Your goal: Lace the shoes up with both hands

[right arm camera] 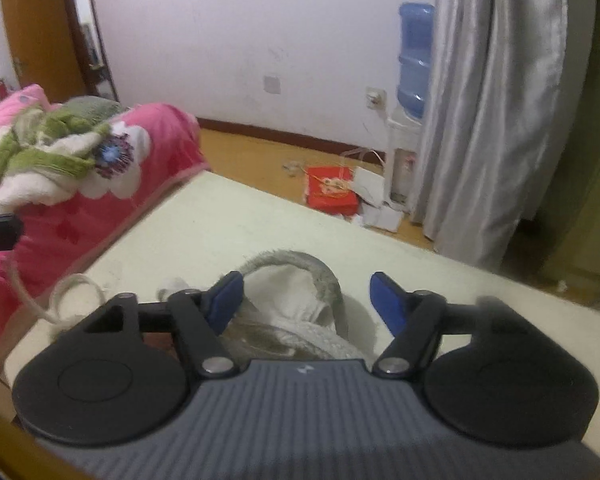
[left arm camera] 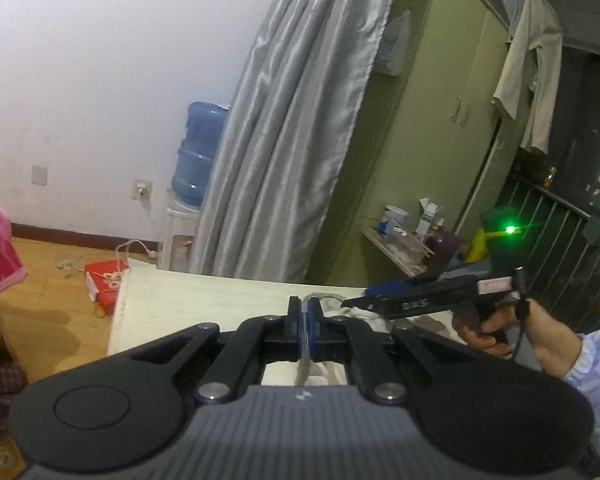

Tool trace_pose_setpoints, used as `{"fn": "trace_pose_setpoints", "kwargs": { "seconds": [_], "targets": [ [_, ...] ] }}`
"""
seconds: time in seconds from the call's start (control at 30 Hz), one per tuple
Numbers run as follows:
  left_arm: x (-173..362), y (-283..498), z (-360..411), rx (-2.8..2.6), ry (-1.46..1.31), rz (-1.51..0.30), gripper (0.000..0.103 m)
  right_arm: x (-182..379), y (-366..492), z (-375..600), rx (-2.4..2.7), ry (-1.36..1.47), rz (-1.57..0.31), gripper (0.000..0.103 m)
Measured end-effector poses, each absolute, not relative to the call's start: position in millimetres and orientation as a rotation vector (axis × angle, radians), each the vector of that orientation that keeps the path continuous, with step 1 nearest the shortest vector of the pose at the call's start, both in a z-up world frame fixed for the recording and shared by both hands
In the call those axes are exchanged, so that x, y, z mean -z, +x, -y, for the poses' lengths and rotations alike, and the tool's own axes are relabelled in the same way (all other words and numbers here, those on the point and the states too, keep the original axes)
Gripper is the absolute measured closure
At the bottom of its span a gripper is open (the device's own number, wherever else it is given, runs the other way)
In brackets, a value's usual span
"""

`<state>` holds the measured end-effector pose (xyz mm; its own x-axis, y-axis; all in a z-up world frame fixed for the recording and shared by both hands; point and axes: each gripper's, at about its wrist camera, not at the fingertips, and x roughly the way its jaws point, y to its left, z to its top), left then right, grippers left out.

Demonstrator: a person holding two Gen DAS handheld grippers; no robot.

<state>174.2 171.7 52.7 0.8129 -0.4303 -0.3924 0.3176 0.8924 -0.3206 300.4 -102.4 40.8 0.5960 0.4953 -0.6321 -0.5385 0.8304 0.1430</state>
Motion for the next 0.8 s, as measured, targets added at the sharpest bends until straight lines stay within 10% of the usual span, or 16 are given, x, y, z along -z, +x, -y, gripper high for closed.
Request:
{"fn": "trace_pose_setpoints", "kwargs": {
  "seconds": [0.03, 0.13, 0.8],
  "targets": [
    [-51, 173, -172, 0.409, -0.254, -0.475, 0.1, -40, 299, 105, -0.593, -0.057, -0.711, 0.076],
    [-48, 171, -169, 0.408, -0.249, -0.468, 0.099, -38, 297, 113, -0.572, -0.031, -0.703, 0.096],
    [-47, 159, -157, 0.423, -0.254, -0.487, 0.099, -4, 240, 280, -0.129, 0.083, -0.716, 0.1]
  ]
}}
